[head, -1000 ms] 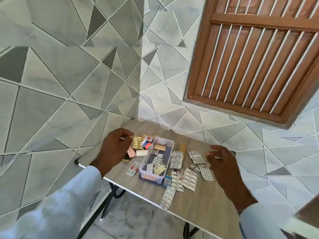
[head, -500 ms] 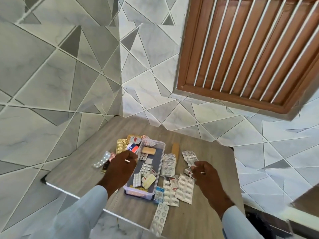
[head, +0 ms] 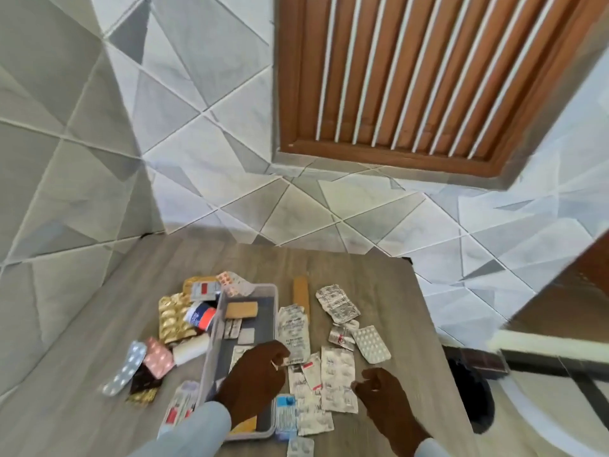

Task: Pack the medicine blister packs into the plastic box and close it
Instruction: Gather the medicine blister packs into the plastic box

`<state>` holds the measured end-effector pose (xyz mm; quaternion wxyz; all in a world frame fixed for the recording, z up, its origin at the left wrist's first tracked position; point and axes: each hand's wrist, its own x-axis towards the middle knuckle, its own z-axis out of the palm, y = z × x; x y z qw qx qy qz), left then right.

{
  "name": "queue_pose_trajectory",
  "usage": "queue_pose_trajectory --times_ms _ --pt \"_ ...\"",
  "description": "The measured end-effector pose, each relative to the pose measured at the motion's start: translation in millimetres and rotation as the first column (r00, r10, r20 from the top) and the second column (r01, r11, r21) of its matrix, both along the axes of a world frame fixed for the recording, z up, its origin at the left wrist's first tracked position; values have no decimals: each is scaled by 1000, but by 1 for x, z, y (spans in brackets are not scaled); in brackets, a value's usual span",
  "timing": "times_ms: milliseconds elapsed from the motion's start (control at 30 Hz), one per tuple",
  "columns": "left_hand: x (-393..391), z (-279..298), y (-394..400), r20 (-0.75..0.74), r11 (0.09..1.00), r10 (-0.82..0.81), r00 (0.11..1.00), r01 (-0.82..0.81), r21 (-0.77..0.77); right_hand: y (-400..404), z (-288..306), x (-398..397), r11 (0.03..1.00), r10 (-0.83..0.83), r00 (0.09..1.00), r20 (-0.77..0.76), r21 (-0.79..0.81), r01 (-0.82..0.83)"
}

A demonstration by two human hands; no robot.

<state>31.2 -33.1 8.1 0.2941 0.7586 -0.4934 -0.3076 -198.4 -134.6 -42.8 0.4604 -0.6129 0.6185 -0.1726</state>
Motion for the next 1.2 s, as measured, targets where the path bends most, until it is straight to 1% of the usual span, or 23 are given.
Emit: queue_pose_trajectory --times_ms 67,167,233,300,400,433,467,533,567,600,700,800,867,1033,1133,1200 --pt "12 -5 -14 53 990 -142 988 142 10 1 6 6 999 -49 999 -24 -8 49" --pt "30 -11 -31 132 948 -314 940 304 91 3 14 17 996 -89 992 -90 -32 86" --pt "41 -14 -46 211 921 -387 897 366 134 3 16 25 994 -108 989 -96 -6 108" --pt "48 -9 -63 316 905 -426 848 403 138 3 14 30 991 -127 988 -90 28 130" --pt "48 -5 -92 433 872 -485 759 456 178 0 4 37 990 -118 983 -141 62 128" --pt "43 -4 -100 477 850 -522 707 480 217 -1 0 38 990 -110 980 -165 71 123" --pt "37 -5 -108 534 813 -572 622 514 272 -2 -5 40 989 -107 978 -181 82 124" --pt "25 -13 -121 658 715 -656 370 583 385 -7 -16 42 989 -88 971 -224 100 112" --pt "20 -19 -126 687 676 -676 265 594 437 -9 -21 44 990 -64 964 -256 104 94" --pt "17 -24 -131 700 655 -685 201 589 473 -11 -25 45 992 -41 955 -294 101 74" --pt "9 -37 -141 678 604 -729 95 557 570 -17 -33 50 995 -16 930 -367 86 51" --pt "8 -47 -148 661 579 -749 45 531 619 -22 -41 55 996 -3 916 -401 76 36" --pt "9 -51 -151 658 572 -753 24 520 634 -26 -45 57 996 -4 922 -388 78 37" --pt "14 -45 -151 656 563 -755 27 539 626 -32 -54 55 990 4 945 -327 135 43" --pt "13 -31 -153 682 575 -731 9 544 611 -37 -60 50 989 4 970 -244 146 33" --pt "12 -20 -153 695 591 -719 18 543 597 -41 -59 45 989 -7 992 -123 147 25"
